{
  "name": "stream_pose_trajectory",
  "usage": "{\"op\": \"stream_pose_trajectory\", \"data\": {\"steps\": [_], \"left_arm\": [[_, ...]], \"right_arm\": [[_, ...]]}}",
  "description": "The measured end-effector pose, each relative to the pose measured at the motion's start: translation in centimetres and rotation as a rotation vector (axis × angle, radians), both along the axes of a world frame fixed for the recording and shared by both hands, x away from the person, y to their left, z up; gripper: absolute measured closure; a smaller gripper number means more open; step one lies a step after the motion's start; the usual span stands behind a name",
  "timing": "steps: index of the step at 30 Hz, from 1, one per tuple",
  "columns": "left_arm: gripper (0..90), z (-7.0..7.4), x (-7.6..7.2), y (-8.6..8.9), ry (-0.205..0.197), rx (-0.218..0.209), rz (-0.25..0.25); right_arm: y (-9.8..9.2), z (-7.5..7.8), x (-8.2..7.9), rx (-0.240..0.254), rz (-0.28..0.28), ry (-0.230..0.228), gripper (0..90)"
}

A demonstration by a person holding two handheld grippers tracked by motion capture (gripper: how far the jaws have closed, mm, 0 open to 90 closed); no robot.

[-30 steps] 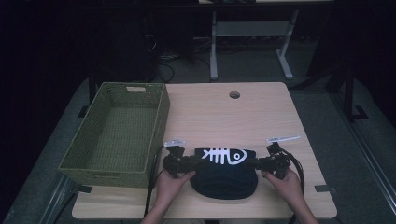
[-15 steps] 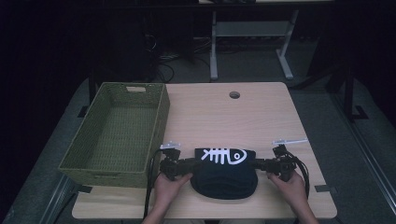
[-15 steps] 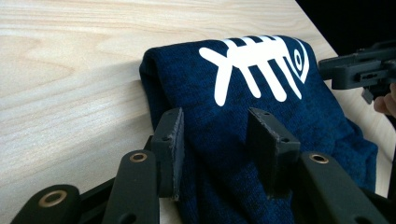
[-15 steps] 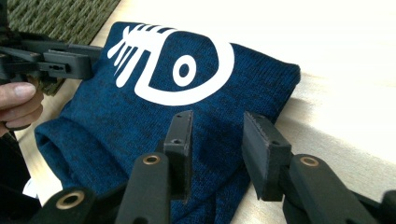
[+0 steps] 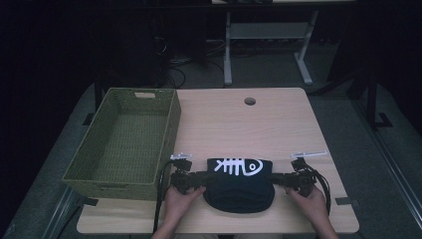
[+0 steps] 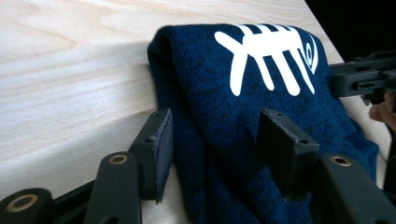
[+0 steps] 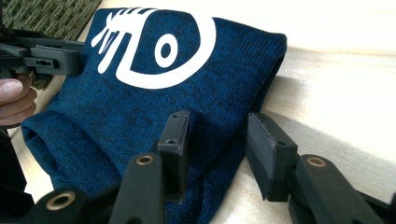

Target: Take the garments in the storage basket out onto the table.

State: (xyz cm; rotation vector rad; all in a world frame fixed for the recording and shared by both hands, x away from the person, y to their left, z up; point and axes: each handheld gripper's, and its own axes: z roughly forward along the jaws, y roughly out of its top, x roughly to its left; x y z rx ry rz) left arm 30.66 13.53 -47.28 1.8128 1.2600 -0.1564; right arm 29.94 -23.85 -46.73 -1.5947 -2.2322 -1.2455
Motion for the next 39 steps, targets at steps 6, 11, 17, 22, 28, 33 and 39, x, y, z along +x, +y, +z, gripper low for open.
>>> {"op": "stream_pose_trajectory", "data": {"steps": [6, 11, 17, 22, 28, 33, 39], "left_arm": [[50.7, -0.2, 0.1, -0.3, -0.002, -0.002, -0.009], [62.8, -0.3, 0.2, -0.5, -0.002, -0.011, -0.021], [72.8, -0.3, 0.2, -0.8, -0.019, -0.011, -0.021], [76.1, -0.1, 0.5, -1.1, -0.025, 0.0, -0.031], [77.8, 0.4, 1.0, -1.8, -0.024, -0.009, -0.04], [77.8, 1.1, 1.2, -2.3, -0.038, -0.008, -0.043], [77.8, 2.6, 1.4, -2.4, -0.06, -0.006, -0.042]], "right_arm": [[0.4, -0.6, 0.0, 0.014, 0.015, 0.017, 59.7], [0.9, -0.7, -0.1, -0.007, 0.03, 0.011, 68.7], [1.0, -0.5, -0.3, -0.013, 0.03, -0.004, 75.5], [0.8, -0.3, -0.3, -0.016, 0.029, -0.013, 78.4], [0.0, 0.3, -0.3, 0.003, 0.008, -0.021, 79.5], [-0.6, 1.1, -0.4, 0.02, -0.003, -0.033, 79.6], [-1.0, 1.7, -0.5, 0.047, -0.009, -0.039, 79.6]]}}
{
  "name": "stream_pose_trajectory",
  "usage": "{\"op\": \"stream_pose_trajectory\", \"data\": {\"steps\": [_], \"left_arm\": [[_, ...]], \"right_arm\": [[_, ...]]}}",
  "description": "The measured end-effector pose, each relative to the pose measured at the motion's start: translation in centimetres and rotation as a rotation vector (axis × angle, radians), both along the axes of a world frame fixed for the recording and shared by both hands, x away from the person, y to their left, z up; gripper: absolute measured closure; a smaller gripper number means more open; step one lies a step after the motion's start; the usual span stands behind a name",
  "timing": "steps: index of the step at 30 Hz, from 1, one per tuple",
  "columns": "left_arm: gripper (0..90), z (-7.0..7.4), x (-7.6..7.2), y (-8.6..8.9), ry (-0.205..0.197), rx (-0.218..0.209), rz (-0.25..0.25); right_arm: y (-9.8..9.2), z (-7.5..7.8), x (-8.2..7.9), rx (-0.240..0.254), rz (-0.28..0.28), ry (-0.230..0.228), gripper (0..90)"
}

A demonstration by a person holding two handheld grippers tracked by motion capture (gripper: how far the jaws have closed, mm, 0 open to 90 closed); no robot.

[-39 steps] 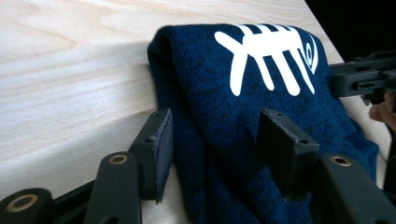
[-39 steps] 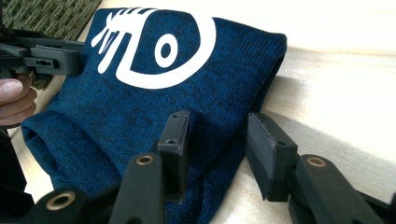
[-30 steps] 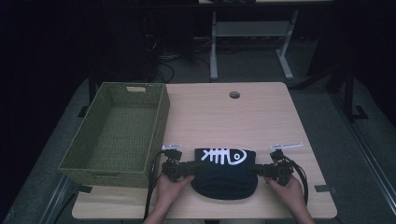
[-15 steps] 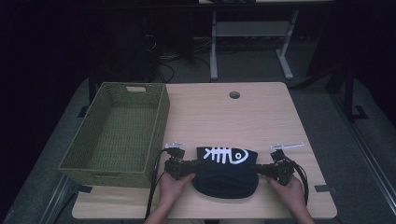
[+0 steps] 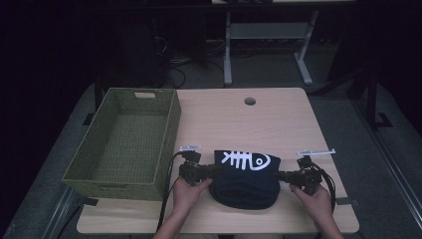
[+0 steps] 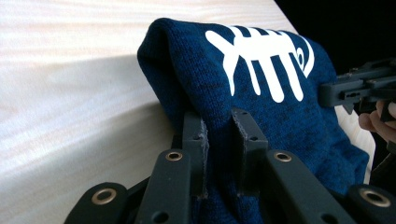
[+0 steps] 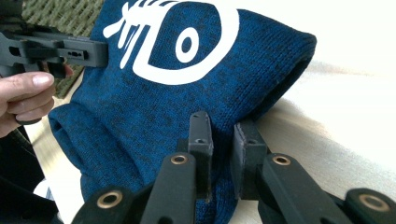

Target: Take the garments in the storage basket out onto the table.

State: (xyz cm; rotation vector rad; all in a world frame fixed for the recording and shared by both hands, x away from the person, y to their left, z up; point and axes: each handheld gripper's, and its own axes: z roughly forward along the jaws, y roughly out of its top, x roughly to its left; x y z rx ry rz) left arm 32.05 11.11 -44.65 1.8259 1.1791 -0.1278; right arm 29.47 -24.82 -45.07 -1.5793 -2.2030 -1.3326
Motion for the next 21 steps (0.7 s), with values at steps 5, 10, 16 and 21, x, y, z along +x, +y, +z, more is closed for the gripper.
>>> {"op": "stream_pose_trajectory", "data": {"steps": [5, 10, 16, 21], "left_arm": [[77.7, 1.1, 0.1, 0.1, -0.015, 0.004, 0.002], [77.7, 2.4, 0.3, 0.4, -0.032, 0.009, 0.006], [77.6, 3.8, 0.5, 1.0, -0.049, 0.014, 0.012], [77.5, 4.9, 0.7, 1.5, -0.065, 0.019, 0.019]], "right_arm": [[0.1, 0.8, 0.1, 0.004, 0.002, -0.016, 79.6], [0.3, 2.1, 0.4, 0.005, 0.009, -0.033, 79.6], [0.9, 3.6, 0.9, 0.002, 0.02, -0.052, 79.6], [1.5, 4.6, 1.2, 0.004, 0.023, -0.062, 79.6]]}}
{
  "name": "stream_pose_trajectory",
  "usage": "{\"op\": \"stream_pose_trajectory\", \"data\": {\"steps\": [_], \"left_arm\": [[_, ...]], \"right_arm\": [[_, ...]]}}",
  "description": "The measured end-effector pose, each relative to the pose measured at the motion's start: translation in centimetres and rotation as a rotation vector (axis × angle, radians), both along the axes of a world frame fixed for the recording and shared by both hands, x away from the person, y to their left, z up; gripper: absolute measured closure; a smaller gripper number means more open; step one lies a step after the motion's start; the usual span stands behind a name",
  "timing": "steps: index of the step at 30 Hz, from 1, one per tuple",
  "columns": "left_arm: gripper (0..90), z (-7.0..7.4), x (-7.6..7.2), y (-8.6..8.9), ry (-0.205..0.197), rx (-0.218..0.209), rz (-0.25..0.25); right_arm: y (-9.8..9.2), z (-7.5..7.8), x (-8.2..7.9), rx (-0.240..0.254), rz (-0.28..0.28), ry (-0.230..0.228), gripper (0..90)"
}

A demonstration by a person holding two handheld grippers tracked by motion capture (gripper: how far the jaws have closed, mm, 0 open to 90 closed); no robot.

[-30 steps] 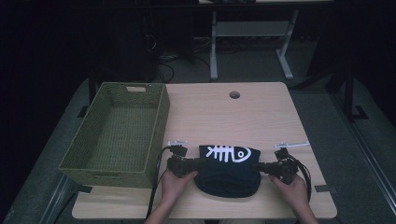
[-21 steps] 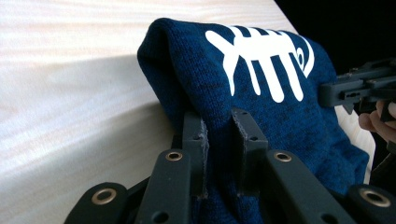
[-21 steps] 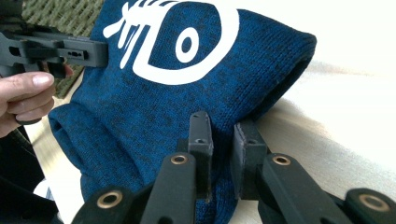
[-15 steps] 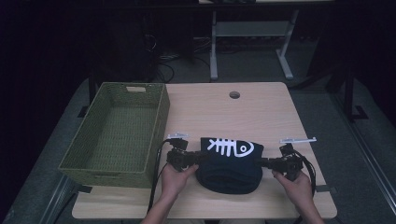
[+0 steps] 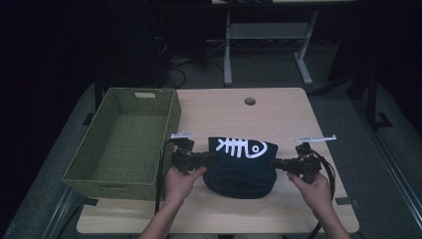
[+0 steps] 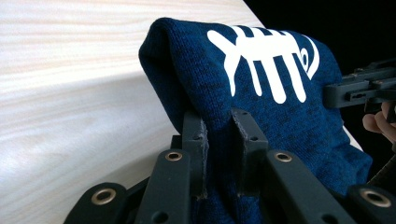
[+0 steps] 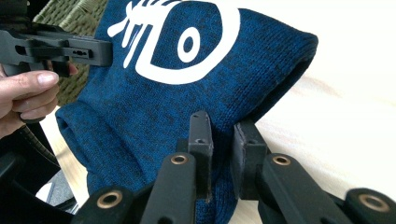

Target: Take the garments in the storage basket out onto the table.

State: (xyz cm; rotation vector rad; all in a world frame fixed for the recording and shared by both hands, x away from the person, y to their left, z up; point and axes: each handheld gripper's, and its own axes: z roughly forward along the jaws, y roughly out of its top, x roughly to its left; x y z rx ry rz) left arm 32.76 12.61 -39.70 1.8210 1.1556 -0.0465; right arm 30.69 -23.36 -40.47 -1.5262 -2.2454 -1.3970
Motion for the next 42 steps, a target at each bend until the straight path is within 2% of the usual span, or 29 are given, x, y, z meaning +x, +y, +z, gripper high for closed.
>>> {"op": "stream_pose_trajectory", "data": {"steps": [7, 17, 24, 32, 42], "left_arm": [[77.5, 1.6, 0.1, 0.8, -0.02, 0.003, 0.007], [77.4, 3.2, 0.6, 2.1, -0.019, -0.006, 0.015], [77.3, 4.6, 0.9, 3.2, -0.041, -0.001, 0.017], [77.2, 6.0, 1.2, 5.2, -0.044, -0.007, 0.016], [77.2, 7.5, 1.5, 8.0, -0.055, 0.004, 0.037]], "right_arm": [[0.7, 1.3, 0.5, 0.009, 0.009, -0.021, 79.6], [1.8, 2.8, 1.5, 0.023, 0.029, -0.025, 79.5], [2.7, 4.1, 2.0, 0.034, 0.044, -0.029, 79.5], [4.3, 5.7, 2.8, 0.046, 0.064, -0.04, 79.5], [7.3, 7.3, 3.8, 0.041, 0.103, -0.049, 79.5]]}}
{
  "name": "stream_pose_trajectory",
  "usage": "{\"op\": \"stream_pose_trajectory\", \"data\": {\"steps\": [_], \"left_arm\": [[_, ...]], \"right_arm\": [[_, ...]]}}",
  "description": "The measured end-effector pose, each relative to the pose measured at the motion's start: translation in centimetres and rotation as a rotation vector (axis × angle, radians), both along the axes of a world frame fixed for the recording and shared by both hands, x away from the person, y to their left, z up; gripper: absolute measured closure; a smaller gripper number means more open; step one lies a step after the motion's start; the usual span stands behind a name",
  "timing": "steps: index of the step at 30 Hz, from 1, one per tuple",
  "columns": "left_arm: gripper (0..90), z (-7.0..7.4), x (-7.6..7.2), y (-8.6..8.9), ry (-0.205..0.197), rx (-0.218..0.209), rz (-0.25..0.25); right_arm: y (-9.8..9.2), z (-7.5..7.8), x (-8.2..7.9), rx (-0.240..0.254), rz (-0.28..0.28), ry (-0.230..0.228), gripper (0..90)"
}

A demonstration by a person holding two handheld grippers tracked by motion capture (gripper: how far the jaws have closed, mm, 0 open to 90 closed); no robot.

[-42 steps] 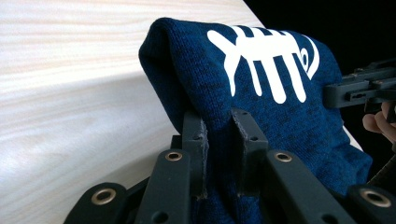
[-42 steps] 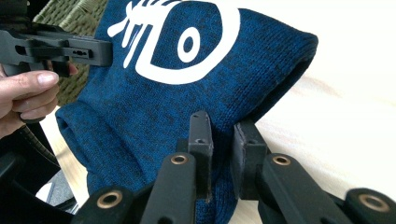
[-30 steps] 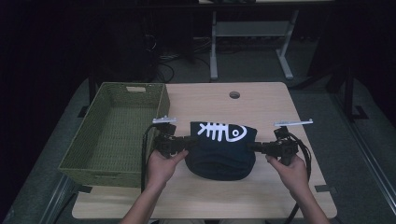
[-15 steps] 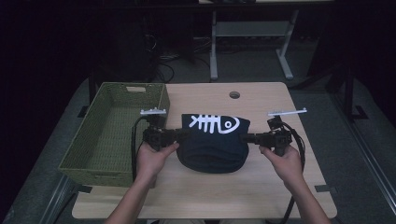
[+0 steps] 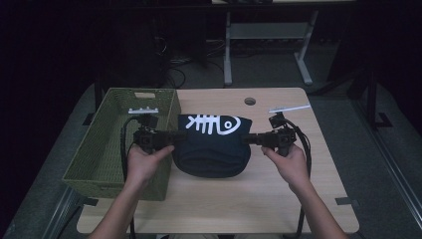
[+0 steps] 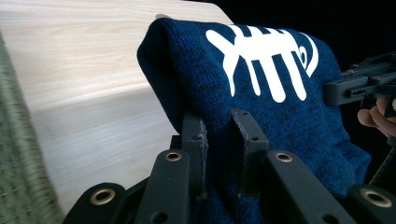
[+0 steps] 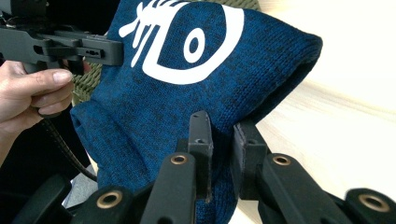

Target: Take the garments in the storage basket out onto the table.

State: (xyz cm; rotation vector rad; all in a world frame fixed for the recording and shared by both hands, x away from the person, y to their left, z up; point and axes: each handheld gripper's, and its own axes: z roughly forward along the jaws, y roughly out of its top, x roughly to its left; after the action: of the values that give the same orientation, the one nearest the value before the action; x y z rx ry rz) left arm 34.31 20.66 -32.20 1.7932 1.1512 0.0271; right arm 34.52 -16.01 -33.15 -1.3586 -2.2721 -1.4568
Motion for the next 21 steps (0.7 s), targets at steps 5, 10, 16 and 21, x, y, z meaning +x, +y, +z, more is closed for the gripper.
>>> {"op": "stream_pose_trajectory", "data": {"steps": [5, 10, 16, 21], "left_arm": [[77.2, 0.6, 0.0, 1.3, -0.004, 0.015, 0.012], [77.2, 1.2, 0.0, 2.5, -0.009, 0.015, 0.019], [77.2, 1.7, 0.1, 3.4, -0.014, 0.022, 0.03], [77.2, 2.0, 0.4, 4.4, -0.009, 0.024, 0.04]], "right_arm": [[1.5, 0.4, 0.5, -0.004, 0.021, -0.004, 79.5], [2.7, 0.9, 0.8, -0.004, 0.036, -0.007, 79.5], [3.8, 1.6, 1.3, 0.0, 0.046, -0.007, 79.5], [4.7, 2.1, 1.7, 0.006, 0.058, -0.011, 79.5]]}}
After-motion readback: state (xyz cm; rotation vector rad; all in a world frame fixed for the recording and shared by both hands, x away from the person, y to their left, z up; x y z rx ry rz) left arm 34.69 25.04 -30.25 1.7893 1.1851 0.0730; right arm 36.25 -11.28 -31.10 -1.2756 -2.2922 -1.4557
